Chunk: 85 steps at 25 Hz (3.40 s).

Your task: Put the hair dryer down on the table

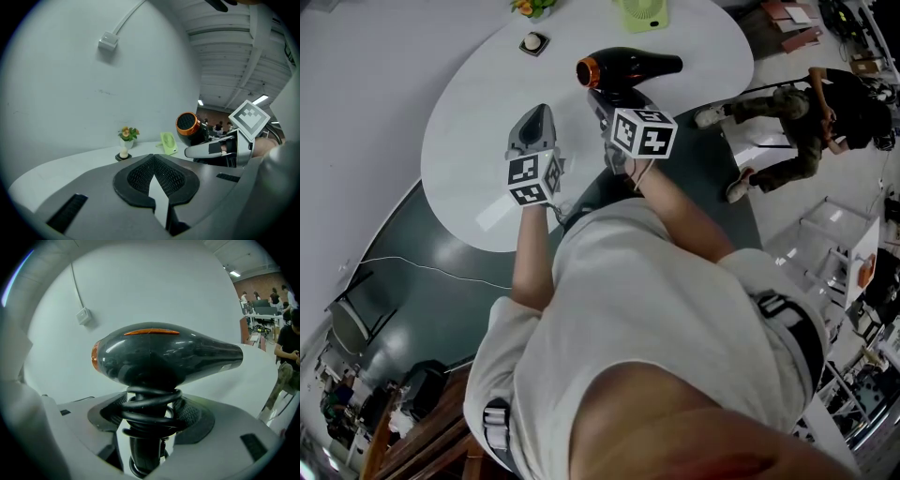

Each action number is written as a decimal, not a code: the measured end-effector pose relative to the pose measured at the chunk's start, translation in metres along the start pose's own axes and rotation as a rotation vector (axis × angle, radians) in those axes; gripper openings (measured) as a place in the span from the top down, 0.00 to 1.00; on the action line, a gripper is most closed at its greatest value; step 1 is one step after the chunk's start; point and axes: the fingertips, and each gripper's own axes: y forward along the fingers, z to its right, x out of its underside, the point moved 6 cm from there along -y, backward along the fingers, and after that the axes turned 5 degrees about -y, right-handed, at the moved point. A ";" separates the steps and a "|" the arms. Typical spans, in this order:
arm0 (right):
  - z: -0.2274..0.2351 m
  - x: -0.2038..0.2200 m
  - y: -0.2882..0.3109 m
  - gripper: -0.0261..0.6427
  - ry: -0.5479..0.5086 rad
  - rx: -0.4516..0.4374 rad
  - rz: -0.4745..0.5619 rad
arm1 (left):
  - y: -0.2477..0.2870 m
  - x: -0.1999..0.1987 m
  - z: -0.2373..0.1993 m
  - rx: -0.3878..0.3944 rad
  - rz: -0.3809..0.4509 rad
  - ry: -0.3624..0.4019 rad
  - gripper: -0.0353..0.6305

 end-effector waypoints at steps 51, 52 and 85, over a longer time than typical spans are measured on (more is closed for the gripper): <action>0.083 0.003 0.114 0.52 0.148 0.090 -0.263 | 0.112 0.014 -0.020 -0.030 -0.192 -0.060 0.92; 0.084 0.004 0.115 0.52 0.149 0.091 -0.267 | 0.113 0.015 -0.020 -0.031 -0.193 -0.063 0.92; 0.092 0.011 0.140 0.52 0.129 0.125 -0.350 | 0.129 0.024 -0.032 -0.053 -0.229 -0.095 0.92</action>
